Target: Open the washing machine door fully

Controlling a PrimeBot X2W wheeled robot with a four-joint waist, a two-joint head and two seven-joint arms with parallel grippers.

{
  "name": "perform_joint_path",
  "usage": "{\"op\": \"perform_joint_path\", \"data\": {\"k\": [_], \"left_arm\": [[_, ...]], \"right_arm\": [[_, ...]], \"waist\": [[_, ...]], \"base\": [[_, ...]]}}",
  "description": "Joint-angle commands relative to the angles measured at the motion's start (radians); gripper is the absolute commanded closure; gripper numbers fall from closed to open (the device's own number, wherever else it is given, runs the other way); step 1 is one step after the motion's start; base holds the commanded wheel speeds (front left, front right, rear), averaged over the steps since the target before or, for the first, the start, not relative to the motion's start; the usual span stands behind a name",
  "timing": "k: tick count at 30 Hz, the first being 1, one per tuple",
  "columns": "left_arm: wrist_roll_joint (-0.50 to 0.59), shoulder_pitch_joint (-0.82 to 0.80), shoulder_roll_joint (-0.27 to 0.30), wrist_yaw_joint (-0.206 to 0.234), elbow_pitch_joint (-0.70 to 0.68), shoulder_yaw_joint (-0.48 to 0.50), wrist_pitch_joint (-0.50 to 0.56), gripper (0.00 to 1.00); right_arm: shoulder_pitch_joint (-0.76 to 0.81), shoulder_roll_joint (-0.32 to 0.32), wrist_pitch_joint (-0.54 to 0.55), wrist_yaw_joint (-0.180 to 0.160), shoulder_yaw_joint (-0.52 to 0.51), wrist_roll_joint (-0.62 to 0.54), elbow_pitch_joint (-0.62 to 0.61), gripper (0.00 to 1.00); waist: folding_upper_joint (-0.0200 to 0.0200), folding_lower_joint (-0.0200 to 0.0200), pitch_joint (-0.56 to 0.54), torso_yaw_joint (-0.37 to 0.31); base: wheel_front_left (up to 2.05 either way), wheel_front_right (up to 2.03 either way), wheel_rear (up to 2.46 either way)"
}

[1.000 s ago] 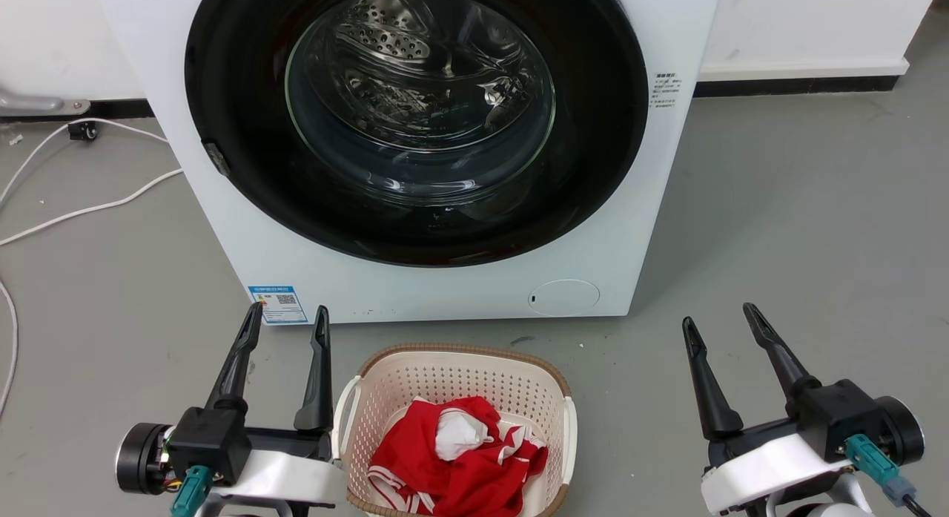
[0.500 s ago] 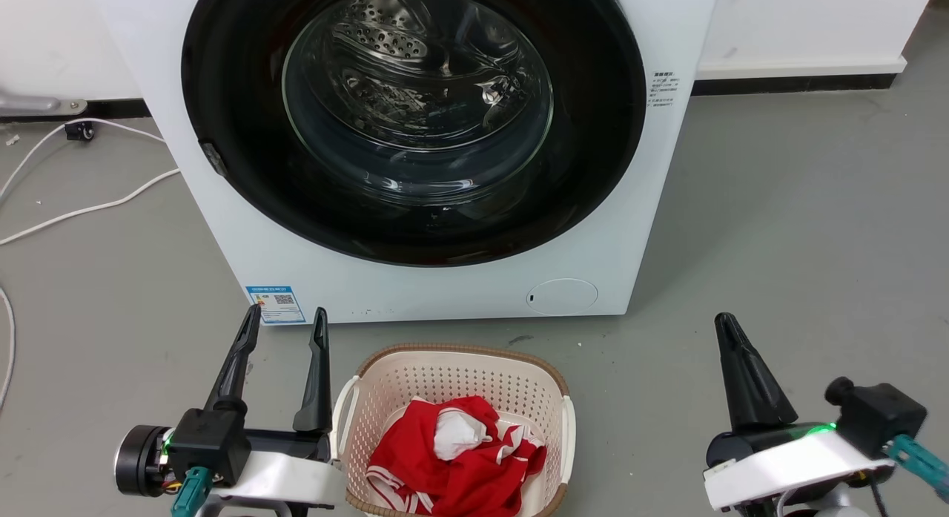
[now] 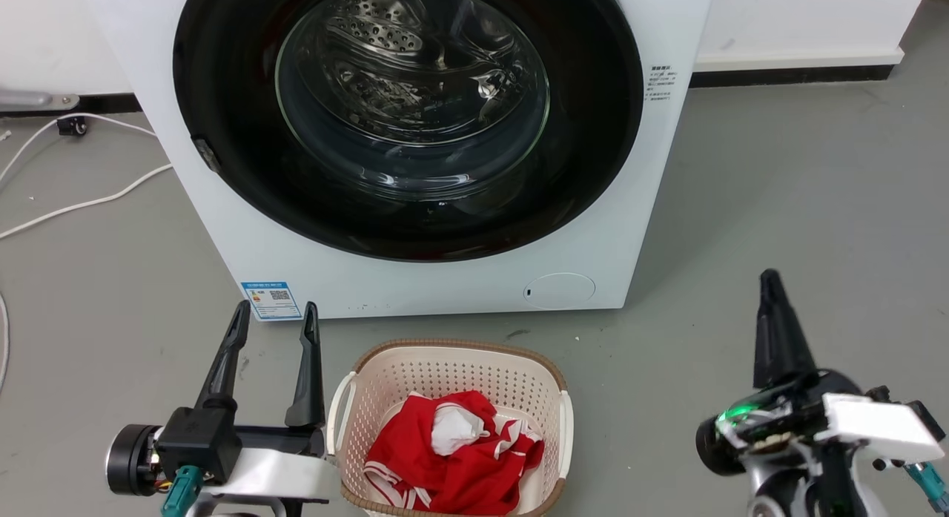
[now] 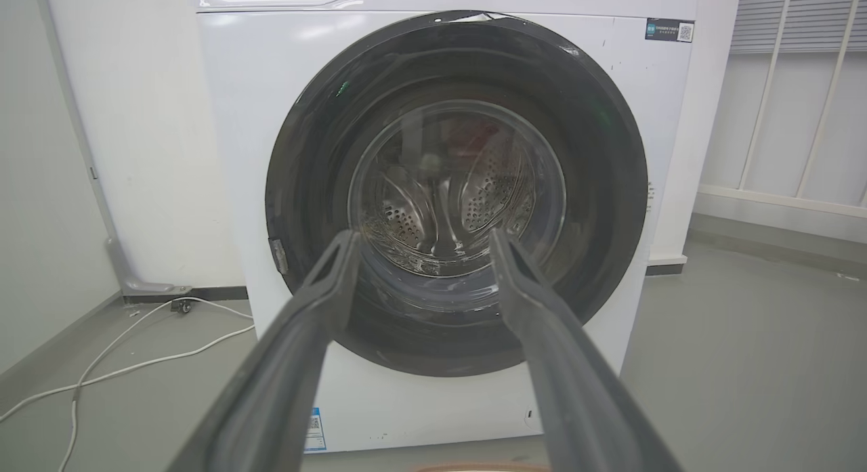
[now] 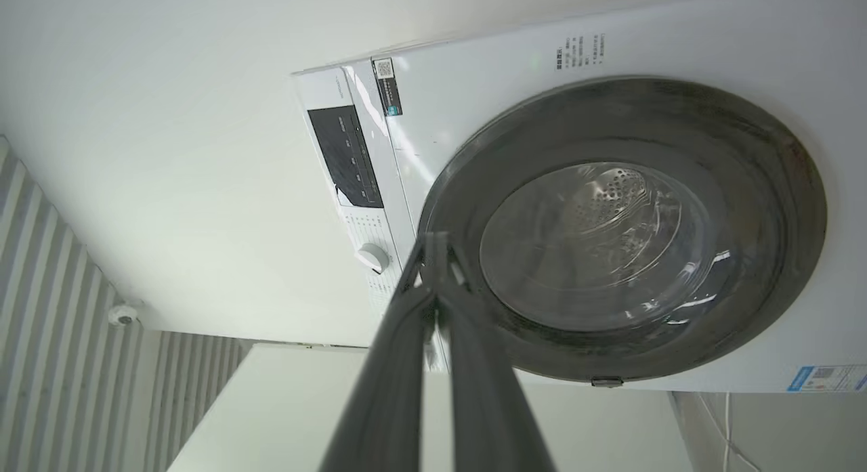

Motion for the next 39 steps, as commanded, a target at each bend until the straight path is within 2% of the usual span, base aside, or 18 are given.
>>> {"op": "perform_joint_path", "data": {"k": [1, 2, 5, 9, 14, 19, 26, 32, 39], "left_arm": [[-0.006, -0.012, -0.001, 0.005, -0.010, 0.006, -0.002, 0.00], [-0.008, -0.016, -0.001, 0.007, -0.015, 0.006, -0.002, 0.00], [-0.009, -0.025, -0.001, 0.008, -0.023, 0.008, -0.002, 0.00], [-0.008, -0.051, -0.001, 0.006, -0.041, 0.011, -0.002, 0.00], [-0.004, -0.091, -0.001, -0.006, -0.065, 0.012, -0.002, 0.00], [-0.003, -0.135, -0.001, -0.016, -0.088, 0.015, -0.002, 0.00], [-0.002, -0.189, -0.001, -0.030, -0.116, 0.008, -0.002, 0.00], [0.000, -0.226, -0.001, -0.041, -0.132, -0.002, -0.002, 0.00], [-0.002, -0.266, -0.001, -0.050, -0.152, -0.012, -0.002, 0.00]], "right_arm": [[-0.038, 0.002, -0.003, 0.000, -0.025, 0.116, -0.001, 1.00], [-0.058, 0.003, -0.004, 0.000, -0.039, 0.183, -0.002, 1.00], [-0.101, -0.011, -0.004, 0.000, -0.067, 0.248, 0.021, 1.00], [-0.224, -0.082, -0.004, 0.000, -0.082, 0.343, 0.099, 1.00], [-0.412, -0.194, 0.000, 0.000, -0.049, 0.411, 0.248, 1.00], [-0.615, -0.302, 0.038, 0.000, 0.040, 0.437, 0.417, 1.00], [-0.886, -0.400, 0.128, 0.000, 0.237, 0.415, 0.620, 1.00], [-1.107, -0.421, 0.245, 0.000, 0.426, 0.391, 0.801, 1.00], [-1.332, -0.363, 0.341, 0.000, 0.587, 0.380, 1.010, 1.00]], "waist": [[0.0000, 0.0000, 0.009, -0.002], [0.0000, 0.0000, 0.017, -0.003], [0.0000, 0.0000, 0.033, -0.006], [0.0000, 0.0000, 0.079, -0.008], [0.0000, 0.0000, 0.149, 0.001], [0.0000, 0.0000, 0.219, 0.014], [0.0000, 0.0000, 0.301, 0.035], [0.0000, 0.0000, 0.357, 0.052], [0.0000, 0.0000, 0.430, 0.062]], "base": [[0.00, 0.00, 0.00], [0.00, 0.00, 0.00], [0.00, 0.00, 0.00], [0.00, 0.00, 0.00], [0.00, 0.00, 0.00], [0.00, 0.00, 0.00], [0.00, 0.00, 0.00], [0.00, 0.00, 0.00], [0.00, 0.00, 0.00]]}}
